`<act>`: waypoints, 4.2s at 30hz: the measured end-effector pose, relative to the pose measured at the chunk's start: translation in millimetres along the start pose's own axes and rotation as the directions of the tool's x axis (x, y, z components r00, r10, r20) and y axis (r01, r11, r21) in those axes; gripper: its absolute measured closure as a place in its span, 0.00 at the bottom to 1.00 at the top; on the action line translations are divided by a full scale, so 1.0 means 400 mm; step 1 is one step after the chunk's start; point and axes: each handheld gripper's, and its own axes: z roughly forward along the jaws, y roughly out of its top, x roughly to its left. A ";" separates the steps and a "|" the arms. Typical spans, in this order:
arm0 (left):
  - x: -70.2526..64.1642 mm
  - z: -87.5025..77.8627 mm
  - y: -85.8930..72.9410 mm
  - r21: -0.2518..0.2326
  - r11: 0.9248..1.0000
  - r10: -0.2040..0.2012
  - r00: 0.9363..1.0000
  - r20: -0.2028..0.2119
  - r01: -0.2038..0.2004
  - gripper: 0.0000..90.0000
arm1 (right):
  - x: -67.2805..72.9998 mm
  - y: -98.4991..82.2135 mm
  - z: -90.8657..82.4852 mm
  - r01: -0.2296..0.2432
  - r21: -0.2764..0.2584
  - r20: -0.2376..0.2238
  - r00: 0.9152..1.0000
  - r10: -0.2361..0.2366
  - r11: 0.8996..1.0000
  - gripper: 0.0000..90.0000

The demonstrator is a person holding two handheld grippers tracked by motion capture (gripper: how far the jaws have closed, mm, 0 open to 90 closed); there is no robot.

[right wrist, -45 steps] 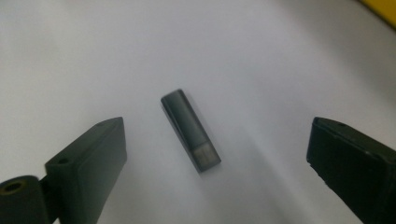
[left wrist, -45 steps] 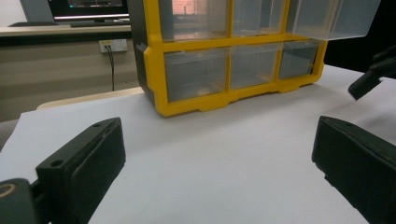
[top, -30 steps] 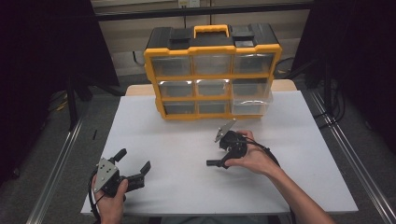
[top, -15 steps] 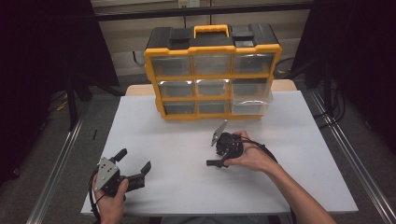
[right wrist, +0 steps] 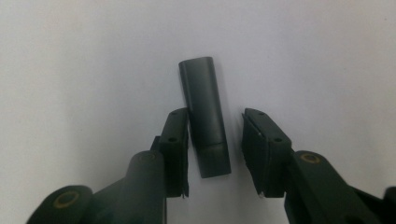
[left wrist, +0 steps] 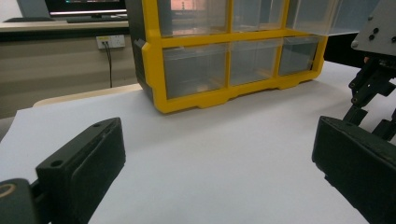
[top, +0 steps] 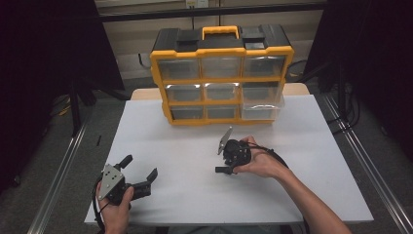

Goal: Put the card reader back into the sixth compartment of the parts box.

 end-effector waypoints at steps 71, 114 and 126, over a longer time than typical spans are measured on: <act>-0.002 -0.003 0.002 -0.001 1.000 0.001 1.000 0.022 -0.001 0.03 | 0.024 -0.115 -0.208 -0.121 -0.373 0.064 0.986 0.156 0.920 0.82; -0.002 -0.001 0.003 -0.007 1.000 0.019 1.000 0.021 -0.019 0.03 | 0.015 -0.094 -0.386 -0.066 -0.528 0.147 0.975 0.168 0.847 0.82; -0.002 -0.002 0.004 -0.016 1.000 0.016 1.000 0.026 -0.016 0.03 | -0.003 -0.078 -0.455 -0.054 -0.527 0.192 0.965 0.181 0.848 0.82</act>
